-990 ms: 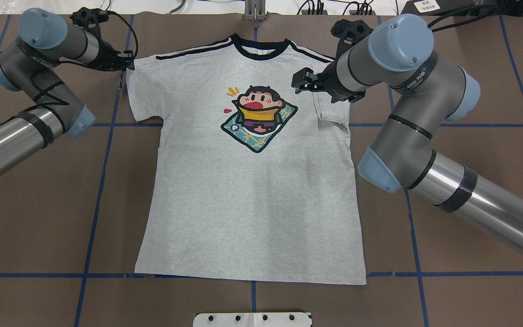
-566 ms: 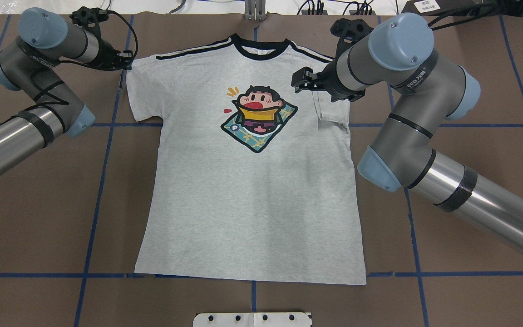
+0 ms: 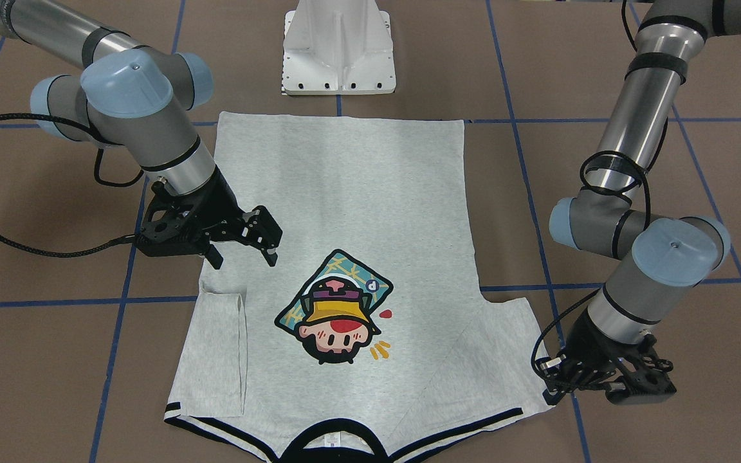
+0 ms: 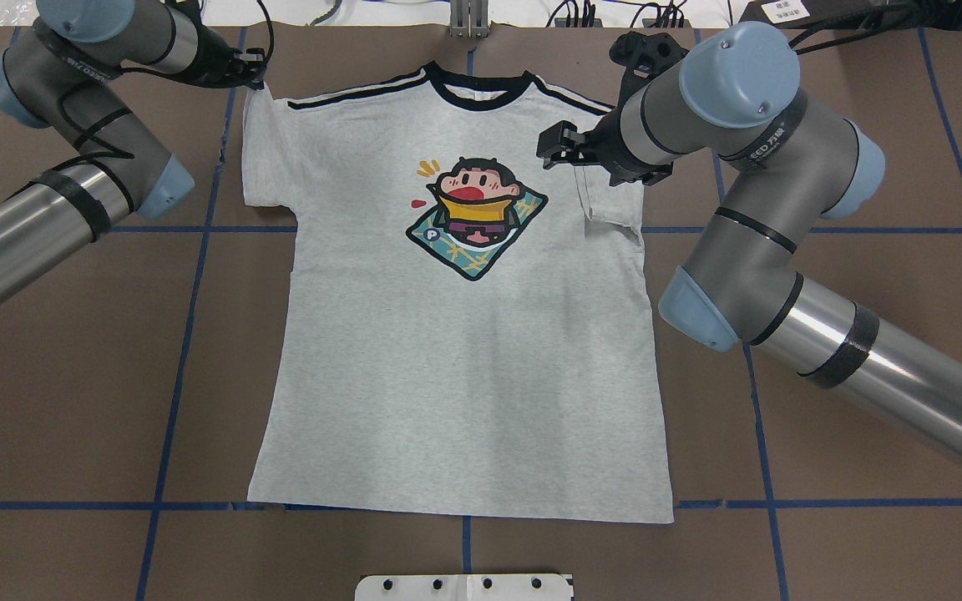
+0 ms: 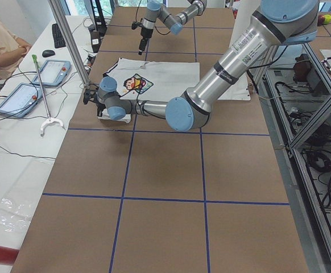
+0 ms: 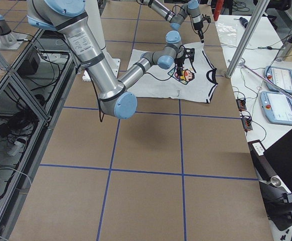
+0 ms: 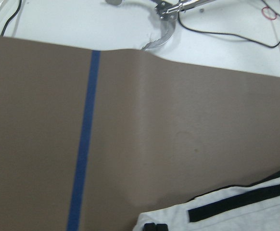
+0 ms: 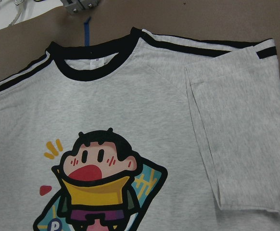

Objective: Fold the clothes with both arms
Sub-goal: 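Move the left gripper to the sleeve nearest it, then fold the sleeve nearest the left gripper inward onto the shirt body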

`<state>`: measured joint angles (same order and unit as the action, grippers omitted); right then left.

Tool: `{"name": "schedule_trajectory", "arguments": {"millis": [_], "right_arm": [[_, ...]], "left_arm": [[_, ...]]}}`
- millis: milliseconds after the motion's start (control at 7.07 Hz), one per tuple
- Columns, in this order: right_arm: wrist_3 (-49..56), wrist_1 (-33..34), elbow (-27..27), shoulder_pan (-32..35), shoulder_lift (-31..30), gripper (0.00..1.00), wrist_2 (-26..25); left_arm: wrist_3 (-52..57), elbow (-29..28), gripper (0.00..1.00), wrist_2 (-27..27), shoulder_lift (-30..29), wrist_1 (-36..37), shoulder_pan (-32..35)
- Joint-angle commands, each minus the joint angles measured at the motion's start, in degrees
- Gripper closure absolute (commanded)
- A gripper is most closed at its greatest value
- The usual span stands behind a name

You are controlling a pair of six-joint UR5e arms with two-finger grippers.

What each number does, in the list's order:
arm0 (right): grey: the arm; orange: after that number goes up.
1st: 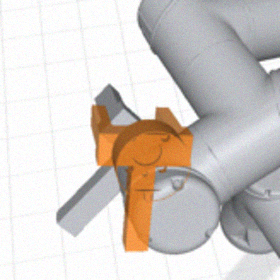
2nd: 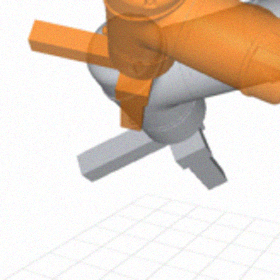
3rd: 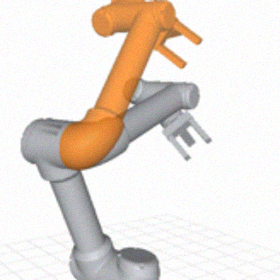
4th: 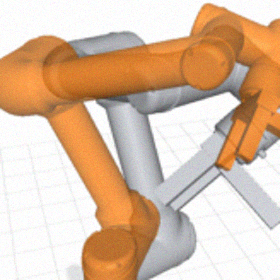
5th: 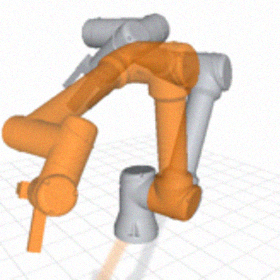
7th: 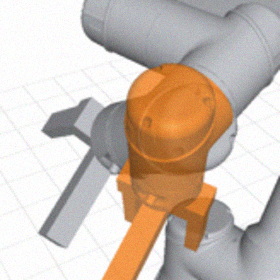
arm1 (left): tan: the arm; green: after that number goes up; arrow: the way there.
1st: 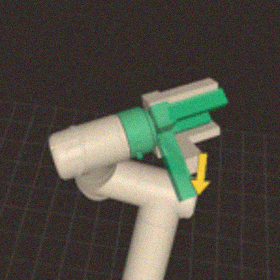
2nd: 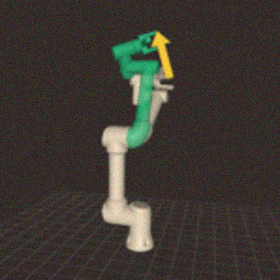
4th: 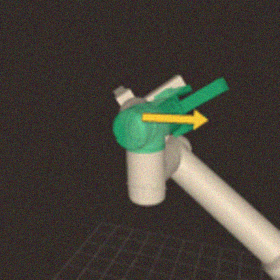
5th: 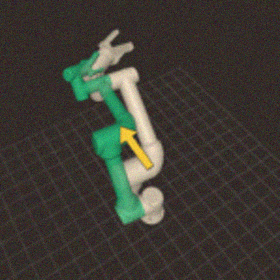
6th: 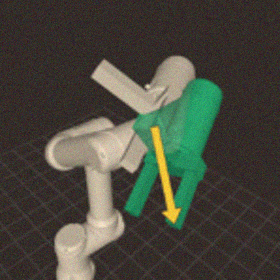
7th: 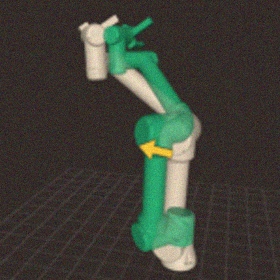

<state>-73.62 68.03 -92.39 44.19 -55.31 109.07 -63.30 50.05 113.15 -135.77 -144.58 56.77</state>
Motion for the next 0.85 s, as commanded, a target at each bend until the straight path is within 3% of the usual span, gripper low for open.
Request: {"name": "schedule_trajectory", "arguments": {"millis": [0, 283, 707], "right_arm": [[0.1, 0.1, -0.1, 0.4, -0.2, 0.0, 0.0], [0.0, 0.0, -0.2, 0.4, -1.0, 0.0, -0.1], [-0.1, 0.1, 0.0, 0.4, -1.1, 0.0, -0.1]], "left_arm": [[-6.2, 3.4, 1.0, -0.4, -2.0, 3.4, -2.3], [-7.9, 2.3, 1.0, -5.3, -3.6, 3.3, -6.3], [-7.6, -4.4, 1.0, -9.5, -8.4, 3.1, -7.5]]}}
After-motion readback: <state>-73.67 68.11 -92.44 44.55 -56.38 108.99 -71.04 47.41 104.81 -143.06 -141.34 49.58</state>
